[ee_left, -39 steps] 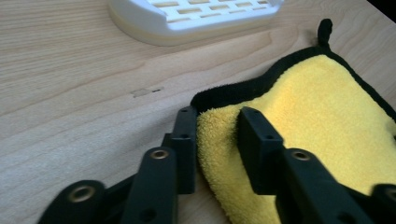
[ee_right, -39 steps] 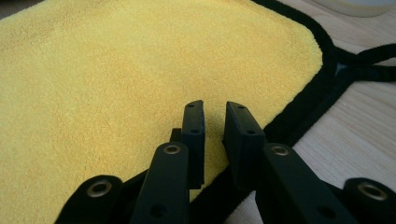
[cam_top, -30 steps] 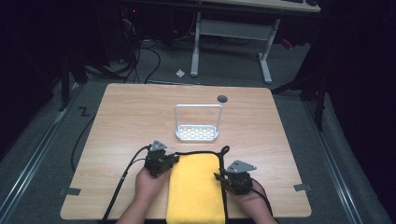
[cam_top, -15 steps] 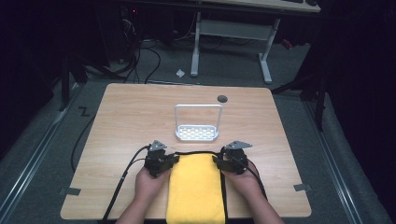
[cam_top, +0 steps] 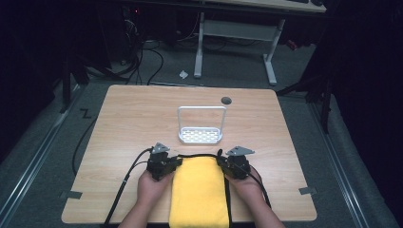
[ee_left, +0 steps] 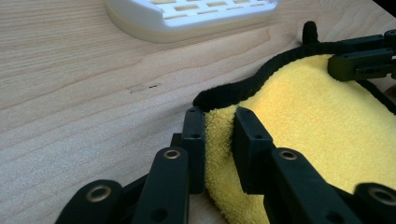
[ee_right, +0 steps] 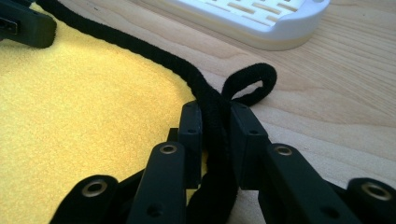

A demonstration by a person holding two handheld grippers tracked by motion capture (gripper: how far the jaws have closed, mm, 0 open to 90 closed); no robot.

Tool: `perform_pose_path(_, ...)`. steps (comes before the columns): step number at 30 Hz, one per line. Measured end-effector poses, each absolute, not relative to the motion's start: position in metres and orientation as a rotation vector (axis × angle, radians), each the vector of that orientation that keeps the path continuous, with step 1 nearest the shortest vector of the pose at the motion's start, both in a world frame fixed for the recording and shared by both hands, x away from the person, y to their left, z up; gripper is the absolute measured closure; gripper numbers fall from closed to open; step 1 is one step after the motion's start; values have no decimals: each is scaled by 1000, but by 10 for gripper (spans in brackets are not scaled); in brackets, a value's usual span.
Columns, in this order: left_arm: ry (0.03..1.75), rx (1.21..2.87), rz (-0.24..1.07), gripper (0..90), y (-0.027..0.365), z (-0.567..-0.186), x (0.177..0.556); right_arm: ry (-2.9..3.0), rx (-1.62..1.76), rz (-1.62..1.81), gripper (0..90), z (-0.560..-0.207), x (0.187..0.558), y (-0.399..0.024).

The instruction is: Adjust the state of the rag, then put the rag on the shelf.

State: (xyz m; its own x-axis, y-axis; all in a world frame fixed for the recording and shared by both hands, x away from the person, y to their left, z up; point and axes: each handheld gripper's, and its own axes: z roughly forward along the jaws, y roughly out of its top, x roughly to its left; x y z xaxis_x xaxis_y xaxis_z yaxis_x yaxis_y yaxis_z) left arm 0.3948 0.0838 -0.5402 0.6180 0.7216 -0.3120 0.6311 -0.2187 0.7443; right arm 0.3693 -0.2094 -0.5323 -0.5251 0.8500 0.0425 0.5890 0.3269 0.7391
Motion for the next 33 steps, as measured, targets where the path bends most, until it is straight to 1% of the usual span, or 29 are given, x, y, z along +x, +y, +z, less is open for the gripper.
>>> perform_pose_path(5, 1099, 1888, 27, 776, 91, -542, 400, 2227, 1297, 1030, 776, -532, 368, -209)
perform_pose_path(10, 1081, 1903, 67, 794, 88, -541, 397, 2222, 1285, 1026, 782, -531, 365, -208)
perform_pose_path(14, 1100, 1885, 28, 800, 90, -542, 400, 2222, 1253, 1016, 782, -529, 362, -209)
perform_pose_path(25, 1056, 1882, 124, 814, 89, -535, 394, 2185, 1206, 1065, 783, -520, 358, -211)
perform_pose_path(27, 1057, 1866, 121, 815, 89, -535, 392, 2178, 1195, 1059, 783, -520, 357, -210)
perform_pose_path(30, 1039, 1855, 166, 817, 88, -531, 388, 2173, 1194, 1061, 783, -521, 357, -210)
perform_pose_path(33, 1022, 1824, 194, 817, 88, -525, 384, 2157, 1160, 1084, 782, -514, 353, -210)
